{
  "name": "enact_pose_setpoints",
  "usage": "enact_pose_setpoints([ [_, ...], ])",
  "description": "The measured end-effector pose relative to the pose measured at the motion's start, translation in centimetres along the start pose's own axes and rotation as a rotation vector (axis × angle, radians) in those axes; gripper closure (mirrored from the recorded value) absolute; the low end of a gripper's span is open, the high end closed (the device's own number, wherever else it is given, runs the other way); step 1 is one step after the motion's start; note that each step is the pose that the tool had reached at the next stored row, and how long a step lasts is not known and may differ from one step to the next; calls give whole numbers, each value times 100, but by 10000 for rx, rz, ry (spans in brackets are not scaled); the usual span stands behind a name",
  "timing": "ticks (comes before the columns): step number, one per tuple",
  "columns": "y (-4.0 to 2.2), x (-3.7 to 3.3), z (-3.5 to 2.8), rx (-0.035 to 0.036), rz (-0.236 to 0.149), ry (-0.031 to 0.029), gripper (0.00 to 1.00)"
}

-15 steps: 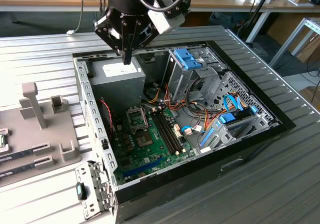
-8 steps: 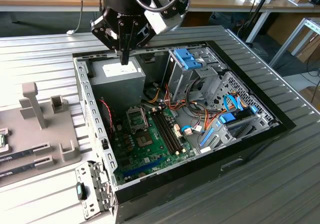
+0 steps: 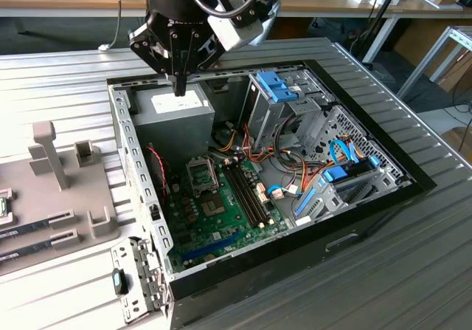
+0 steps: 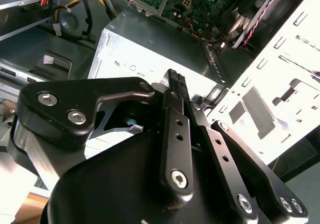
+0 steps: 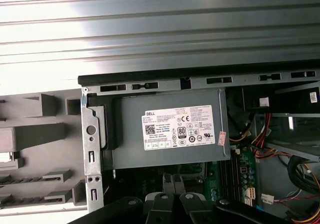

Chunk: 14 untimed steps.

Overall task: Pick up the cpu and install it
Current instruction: 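Reach for the cpu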

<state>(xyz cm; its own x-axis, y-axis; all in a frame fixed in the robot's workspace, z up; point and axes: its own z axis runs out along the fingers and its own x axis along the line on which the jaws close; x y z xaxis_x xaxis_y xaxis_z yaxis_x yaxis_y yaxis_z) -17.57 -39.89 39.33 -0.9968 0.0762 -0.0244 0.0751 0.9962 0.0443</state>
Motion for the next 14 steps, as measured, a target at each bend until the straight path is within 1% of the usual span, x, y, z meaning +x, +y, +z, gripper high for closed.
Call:
enact_pose_setpoints([
  [5, -5, 60, -1, 0, 0, 0, 89],
  [6, -6, 81, -2, 0, 0, 0, 89],
  [14, -11, 147, -4, -1, 1, -1, 89],
])
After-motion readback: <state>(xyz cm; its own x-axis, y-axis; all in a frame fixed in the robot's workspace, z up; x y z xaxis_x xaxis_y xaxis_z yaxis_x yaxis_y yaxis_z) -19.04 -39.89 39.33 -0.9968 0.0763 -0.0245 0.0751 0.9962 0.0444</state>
